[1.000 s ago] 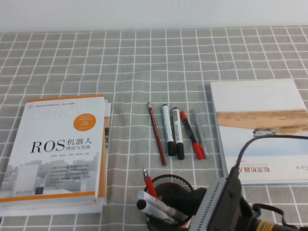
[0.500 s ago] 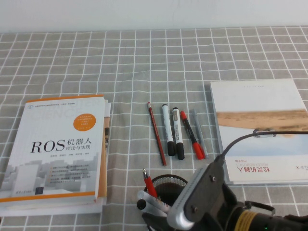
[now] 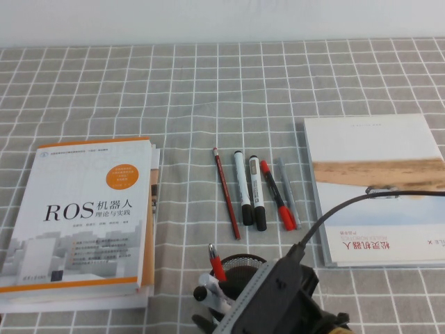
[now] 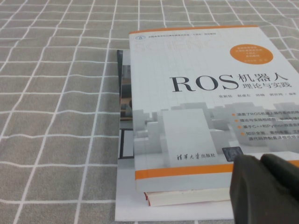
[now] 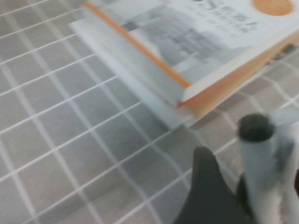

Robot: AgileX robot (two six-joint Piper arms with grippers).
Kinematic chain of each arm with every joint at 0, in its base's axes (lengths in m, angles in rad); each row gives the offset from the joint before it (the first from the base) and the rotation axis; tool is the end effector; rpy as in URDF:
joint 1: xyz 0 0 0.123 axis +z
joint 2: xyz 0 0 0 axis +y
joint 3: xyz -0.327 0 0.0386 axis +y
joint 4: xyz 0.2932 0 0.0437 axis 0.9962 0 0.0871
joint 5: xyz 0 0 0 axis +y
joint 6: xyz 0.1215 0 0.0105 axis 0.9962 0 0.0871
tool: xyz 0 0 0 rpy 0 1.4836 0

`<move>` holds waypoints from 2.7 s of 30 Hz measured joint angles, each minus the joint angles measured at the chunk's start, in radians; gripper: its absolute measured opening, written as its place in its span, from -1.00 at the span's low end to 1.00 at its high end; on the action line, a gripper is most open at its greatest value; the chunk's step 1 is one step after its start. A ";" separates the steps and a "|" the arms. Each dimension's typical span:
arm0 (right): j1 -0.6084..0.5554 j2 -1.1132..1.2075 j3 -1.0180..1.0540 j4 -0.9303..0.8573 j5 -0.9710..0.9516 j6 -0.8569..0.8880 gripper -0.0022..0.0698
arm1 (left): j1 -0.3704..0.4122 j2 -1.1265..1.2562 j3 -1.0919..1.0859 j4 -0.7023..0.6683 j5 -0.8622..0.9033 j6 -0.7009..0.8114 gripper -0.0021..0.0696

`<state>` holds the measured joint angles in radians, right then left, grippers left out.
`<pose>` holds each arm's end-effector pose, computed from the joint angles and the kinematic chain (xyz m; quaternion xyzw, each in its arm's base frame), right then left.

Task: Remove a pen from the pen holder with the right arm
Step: 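Take a marker out of the pen holder and lay it on the table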

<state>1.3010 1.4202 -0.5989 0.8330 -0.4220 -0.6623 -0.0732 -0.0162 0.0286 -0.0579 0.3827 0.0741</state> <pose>0.1224 0.3043 0.2176 -0.3947 0.7399 0.2481 0.4849 0.0819 -0.0087 0.1594 0.0441 0.8058 -0.0243 0.5901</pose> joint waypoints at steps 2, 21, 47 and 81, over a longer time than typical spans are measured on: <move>0.001 0.001 -0.011 0.047 -0.013 -0.047 -0.01 | 0.000 0.000 0.000 0.000 0.000 0.000 -0.95; 0.002 0.072 -0.020 0.088 -0.047 -0.089 -0.01 | 0.000 0.000 0.000 0.000 0.000 0.000 -0.95; 0.002 0.074 -0.020 0.073 -0.075 -0.123 -0.61 | 0.000 0.000 0.000 0.000 0.000 0.000 -0.95; -0.009 -0.185 -0.033 0.017 -0.071 -0.193 -0.68 | 0.000 0.000 0.000 0.000 0.000 0.000 -0.95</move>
<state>1.2923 1.2356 -0.6319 0.8497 -0.4929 -0.8549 -0.0732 -0.0162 0.0286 -0.0579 0.3827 0.0741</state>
